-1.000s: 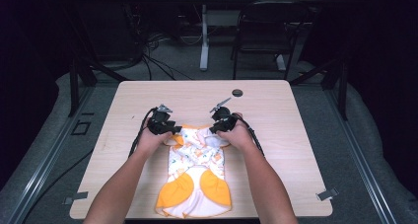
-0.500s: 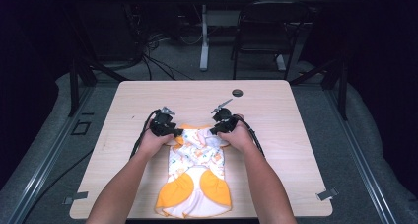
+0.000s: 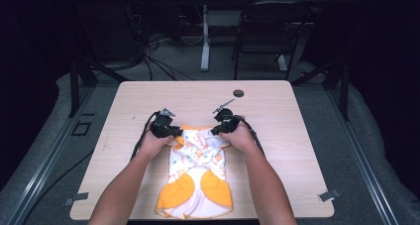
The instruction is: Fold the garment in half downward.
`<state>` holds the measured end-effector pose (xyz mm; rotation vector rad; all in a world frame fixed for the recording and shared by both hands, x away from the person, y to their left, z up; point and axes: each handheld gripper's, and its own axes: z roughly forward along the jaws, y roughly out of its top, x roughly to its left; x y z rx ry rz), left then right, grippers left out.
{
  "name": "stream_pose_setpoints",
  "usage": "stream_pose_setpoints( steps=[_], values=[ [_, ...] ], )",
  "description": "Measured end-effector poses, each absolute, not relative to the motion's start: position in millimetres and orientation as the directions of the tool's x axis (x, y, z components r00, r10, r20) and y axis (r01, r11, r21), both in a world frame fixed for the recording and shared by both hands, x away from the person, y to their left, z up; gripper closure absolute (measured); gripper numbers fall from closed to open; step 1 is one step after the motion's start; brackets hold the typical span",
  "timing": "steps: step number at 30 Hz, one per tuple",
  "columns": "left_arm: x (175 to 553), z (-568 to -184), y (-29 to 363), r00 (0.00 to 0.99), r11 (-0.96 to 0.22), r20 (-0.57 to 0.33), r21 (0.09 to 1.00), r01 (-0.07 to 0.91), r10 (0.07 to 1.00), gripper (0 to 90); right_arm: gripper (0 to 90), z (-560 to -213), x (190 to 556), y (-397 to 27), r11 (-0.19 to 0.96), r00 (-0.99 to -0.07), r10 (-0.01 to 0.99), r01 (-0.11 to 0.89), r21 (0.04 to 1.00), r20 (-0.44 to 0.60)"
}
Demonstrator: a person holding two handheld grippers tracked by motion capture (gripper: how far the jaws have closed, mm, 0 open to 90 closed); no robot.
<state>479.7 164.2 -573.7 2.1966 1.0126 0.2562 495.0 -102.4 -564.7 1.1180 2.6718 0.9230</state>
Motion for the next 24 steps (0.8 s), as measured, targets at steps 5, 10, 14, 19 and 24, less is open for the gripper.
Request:
stream_pose_setpoints(
  steps=[5,10,14,19,24],
  values=[
    [480,-573,164,0.670,-0.451,-0.108,0.659,0.601,0.734,81.6,85.8,-564,493,-100,0.558,-0.732,0.670,0.606,0.567,0.123],
    [479,-571,164,0.666,-0.449,-0.109,0.657,0.605,0.738,83.4,86.8,-561,491,-99,0.590,-0.747,0.660,0.581,0.561,0.079],
    [477,-567,165,0.670,-0.452,-0.101,0.664,0.595,0.735,83.8,87.0,-556,489,-99,0.603,-0.759,0.649,0.556,0.572,0.054],
    [475,-562,166,0.668,-0.432,-0.106,0.686,0.585,0.737,84.0,87.1,-550,485,-100,0.600,-0.764,0.644,0.536,0.595,0.039],
    [474,-548,167,0.687,-0.443,-0.089,0.704,0.556,0.721,84.0,87.1,-535,479,-103,0.600,-0.770,0.638,0.504,0.621,0.008]
  ],
)
